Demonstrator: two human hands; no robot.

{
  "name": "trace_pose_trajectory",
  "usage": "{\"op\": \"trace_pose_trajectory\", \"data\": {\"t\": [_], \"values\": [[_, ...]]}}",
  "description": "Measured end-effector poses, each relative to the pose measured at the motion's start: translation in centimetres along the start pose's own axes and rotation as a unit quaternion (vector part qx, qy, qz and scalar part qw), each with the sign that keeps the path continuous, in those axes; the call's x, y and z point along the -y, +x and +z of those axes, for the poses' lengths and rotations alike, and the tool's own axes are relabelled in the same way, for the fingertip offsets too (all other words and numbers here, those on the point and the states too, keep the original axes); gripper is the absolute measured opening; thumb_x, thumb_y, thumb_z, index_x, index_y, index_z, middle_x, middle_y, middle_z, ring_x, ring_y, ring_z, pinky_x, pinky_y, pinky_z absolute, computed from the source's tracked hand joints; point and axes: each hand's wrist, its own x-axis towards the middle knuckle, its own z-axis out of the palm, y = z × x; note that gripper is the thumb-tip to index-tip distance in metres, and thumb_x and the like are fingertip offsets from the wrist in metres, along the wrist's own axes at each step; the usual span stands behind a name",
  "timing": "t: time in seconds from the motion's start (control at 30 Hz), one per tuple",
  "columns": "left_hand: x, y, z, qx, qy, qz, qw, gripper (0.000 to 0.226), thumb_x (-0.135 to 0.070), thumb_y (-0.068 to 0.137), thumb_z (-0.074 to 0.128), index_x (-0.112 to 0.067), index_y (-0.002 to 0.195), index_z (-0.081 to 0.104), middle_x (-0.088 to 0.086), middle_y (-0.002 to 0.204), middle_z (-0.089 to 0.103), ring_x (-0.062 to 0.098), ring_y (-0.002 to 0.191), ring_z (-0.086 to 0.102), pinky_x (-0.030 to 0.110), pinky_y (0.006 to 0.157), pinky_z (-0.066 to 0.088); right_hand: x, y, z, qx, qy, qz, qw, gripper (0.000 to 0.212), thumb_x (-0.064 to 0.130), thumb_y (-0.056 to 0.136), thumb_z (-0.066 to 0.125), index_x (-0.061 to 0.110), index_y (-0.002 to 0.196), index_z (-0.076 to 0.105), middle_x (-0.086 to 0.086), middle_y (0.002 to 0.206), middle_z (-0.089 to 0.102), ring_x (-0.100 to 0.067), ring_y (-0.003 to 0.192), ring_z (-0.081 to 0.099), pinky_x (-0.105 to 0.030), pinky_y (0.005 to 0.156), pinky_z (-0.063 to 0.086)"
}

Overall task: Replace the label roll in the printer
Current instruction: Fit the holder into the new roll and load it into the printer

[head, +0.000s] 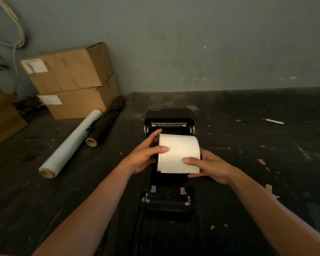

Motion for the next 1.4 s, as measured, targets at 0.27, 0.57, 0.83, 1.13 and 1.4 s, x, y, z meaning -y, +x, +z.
{"op": "trace_pose_trajectory", "data": {"t": [0.27,0.57,0.83,1.13,1.4], "values": [[0.8,-1.2,-2.0,0.042,0.31,-0.041,0.949,0.092,-0.056,0.08,0.061,-0.045,0.15,0.002,-0.004,0.156,0.02,0.012,0.138,0.025,0.03,0.106,0.023,-1.9,-0.3,1.5,-0.031,-0.018,-0.041,0.998,0.095,0.038,0.06,0.079,0.035,0.141,0.029,0.005,0.123,0.058,-0.015,0.11,0.058,-0.034,0.083,0.055],[-1.9,-1.5,-3.5,0.076,0.358,-0.115,0.923,0.062,-0.038,0.083,0.071,-0.037,0.138,0.042,-0.008,0.138,0.052,0.012,0.122,0.051,0.039,0.103,0.044,-1.6,0.9,2.4,-0.047,-0.114,-0.051,0.991,0.089,0.027,0.075,0.075,0.029,0.144,0.019,0.009,0.124,0.054,-0.008,0.111,0.053,-0.026,0.086,0.049],[-2.8,0.2,-4.1,0.034,0.34,-0.125,0.932,0.051,-0.024,0.08,0.077,-0.025,0.127,0.058,-0.003,0.119,0.064,0.015,0.113,0.056,0.034,0.095,0.047,-1.0,2.9,2.8,-0.078,-0.139,-0.066,0.985,0.083,0.024,0.076,0.075,0.025,0.141,0.024,0.006,0.125,0.052,-0.012,0.113,0.051,-0.035,0.097,0.046],[0.2,1.5,-4.6,0.025,0.315,-0.093,0.944,0.054,-0.019,0.079,0.077,-0.019,0.13,0.059,0.0,0.123,0.065,0.012,0.112,0.059,0.023,0.089,0.046,-2.9,4.3,2.6,-0.13,-0.139,-0.037,0.981,0.085,0.027,0.069,0.08,0.023,0.139,0.032,0.001,0.129,0.054,-0.016,0.116,0.052,-0.043,0.099,0.045],[2.4,2.1,-5.3,0.025,0.296,-0.069,0.952,0.055,-0.015,0.08,0.076,-0.018,0.131,0.057,0.001,0.125,0.064,0.014,0.117,0.057,0.033,0.102,0.044,-4.2,5.1,3.1,-0.133,-0.17,-0.03,0.976,0.093,0.03,0.072,0.077,0.023,0.144,0.019,0.0,0.136,0.045,-0.015,0.12,0.046,-0.036,0.098,0.044]]}}
